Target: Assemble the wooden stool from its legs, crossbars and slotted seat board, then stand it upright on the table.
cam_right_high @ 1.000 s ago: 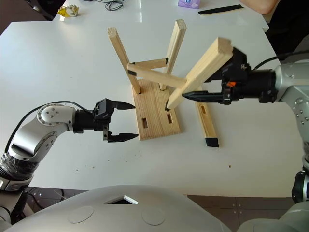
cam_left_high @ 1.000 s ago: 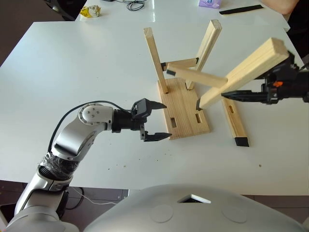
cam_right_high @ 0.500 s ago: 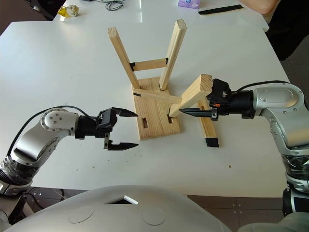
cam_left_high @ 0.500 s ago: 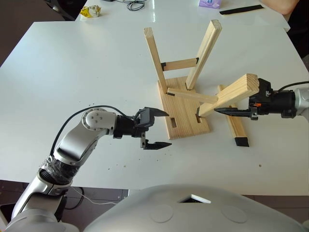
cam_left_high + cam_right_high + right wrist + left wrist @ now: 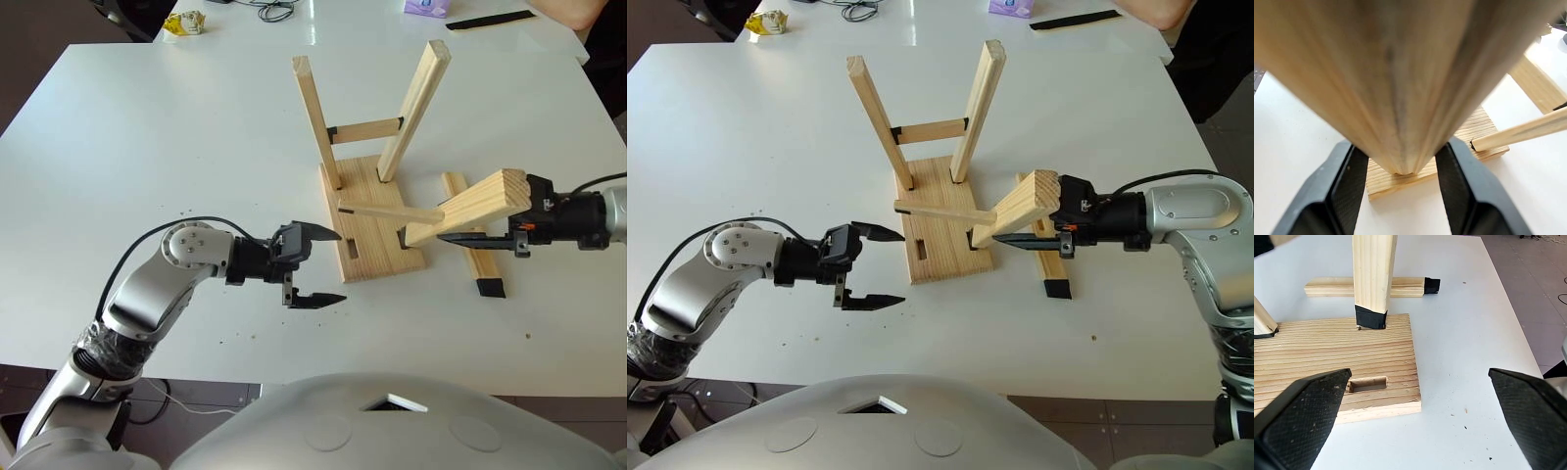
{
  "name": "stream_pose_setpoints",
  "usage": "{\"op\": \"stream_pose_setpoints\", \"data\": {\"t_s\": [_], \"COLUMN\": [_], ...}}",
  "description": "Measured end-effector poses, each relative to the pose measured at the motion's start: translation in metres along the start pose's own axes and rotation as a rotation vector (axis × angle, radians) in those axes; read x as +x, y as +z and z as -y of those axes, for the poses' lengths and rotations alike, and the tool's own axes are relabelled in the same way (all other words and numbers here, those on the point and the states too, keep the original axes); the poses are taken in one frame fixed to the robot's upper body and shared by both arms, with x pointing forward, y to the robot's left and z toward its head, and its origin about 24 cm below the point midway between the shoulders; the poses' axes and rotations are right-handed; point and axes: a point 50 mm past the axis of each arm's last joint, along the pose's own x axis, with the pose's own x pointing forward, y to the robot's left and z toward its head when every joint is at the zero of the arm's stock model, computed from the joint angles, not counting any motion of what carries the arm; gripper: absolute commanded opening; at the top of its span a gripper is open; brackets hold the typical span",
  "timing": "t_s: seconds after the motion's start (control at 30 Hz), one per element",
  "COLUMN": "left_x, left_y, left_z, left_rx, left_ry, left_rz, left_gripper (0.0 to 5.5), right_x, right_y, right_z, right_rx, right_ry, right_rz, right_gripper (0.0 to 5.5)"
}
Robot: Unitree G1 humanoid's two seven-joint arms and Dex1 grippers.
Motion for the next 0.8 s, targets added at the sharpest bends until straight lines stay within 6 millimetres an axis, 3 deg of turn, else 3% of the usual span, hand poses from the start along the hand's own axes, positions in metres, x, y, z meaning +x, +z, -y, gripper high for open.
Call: {"op": "stream_pose_setpoints", "data": {"t_s": [0.43,0.8], "left_x": [-0.001,-0.001], "left_y": [0.003,0.002], "left_z": [0.001,0.001], "left_rx": [-0.001,-0.004], "left_ry": [-0.006,-0.006], "left_rz": [-0.001,-0.002], "left_gripper": [5.21,5.21], "right_x": [0.001,0.016], "right_y": [-0.006,-0.010], "right_z": [-0.010,-0.007], "right_rx": [0.067,0.136], "right_ry": [0.041,0.171], "right_rz": [0.034,0.026], "right_gripper": [2.02,2.02]}}
